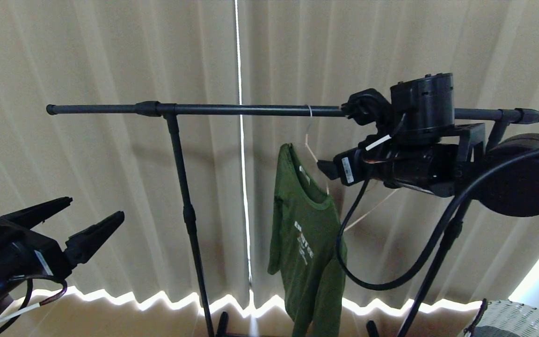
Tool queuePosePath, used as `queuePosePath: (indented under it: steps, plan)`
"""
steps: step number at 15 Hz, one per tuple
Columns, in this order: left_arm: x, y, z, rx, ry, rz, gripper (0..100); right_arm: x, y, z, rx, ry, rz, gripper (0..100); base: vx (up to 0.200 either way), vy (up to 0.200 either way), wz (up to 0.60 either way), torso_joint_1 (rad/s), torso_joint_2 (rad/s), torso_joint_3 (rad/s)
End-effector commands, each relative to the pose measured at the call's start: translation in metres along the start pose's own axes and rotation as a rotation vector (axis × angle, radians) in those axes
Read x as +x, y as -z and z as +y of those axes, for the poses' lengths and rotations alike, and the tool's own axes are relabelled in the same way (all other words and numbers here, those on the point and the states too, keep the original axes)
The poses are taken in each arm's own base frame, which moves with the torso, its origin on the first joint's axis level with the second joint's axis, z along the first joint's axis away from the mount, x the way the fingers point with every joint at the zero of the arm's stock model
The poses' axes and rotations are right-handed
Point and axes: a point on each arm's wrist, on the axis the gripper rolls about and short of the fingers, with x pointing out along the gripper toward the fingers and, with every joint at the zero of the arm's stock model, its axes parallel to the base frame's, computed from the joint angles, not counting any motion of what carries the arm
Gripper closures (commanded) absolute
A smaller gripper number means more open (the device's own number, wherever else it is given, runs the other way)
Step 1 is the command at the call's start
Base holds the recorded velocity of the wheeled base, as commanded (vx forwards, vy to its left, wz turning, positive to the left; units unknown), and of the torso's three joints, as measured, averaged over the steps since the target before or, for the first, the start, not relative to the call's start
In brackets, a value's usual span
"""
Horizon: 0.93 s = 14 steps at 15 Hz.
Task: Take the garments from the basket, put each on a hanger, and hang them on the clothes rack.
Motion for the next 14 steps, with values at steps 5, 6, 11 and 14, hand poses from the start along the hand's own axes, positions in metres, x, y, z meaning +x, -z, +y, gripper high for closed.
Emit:
queuePosePath:
  steps: [5,6,11,14]
  plan:
    - [-0.003,-0.003,0.010,-0.001,-0.069,-0.015,0,-0.115,0.013,-0.045,0.031,0.032,-0.095,0,0.000,0.000,0.00,0.000,0.00,0.000]
    - [-0.003,-0.005,0.012,-0.004,-0.082,-0.023,0,-0.127,0.022,-0.054,0.024,0.056,-0.091,0,0.000,0.000,0.00,0.000,0.00,0.000]
    - [-0.008,0.007,0.013,-0.010,-0.101,0.019,0,-0.148,0.081,-0.100,0.001,0.263,0.051,0,0.000,0.000,0.00,0.000,0.00,0.000]
    - [-0.013,0.008,0.011,-0.007,-0.103,0.013,0,-0.148,0.111,-0.099,-0.006,0.267,0.130,0,0.000,0.000,0.00,0.000,0.00,0.000]
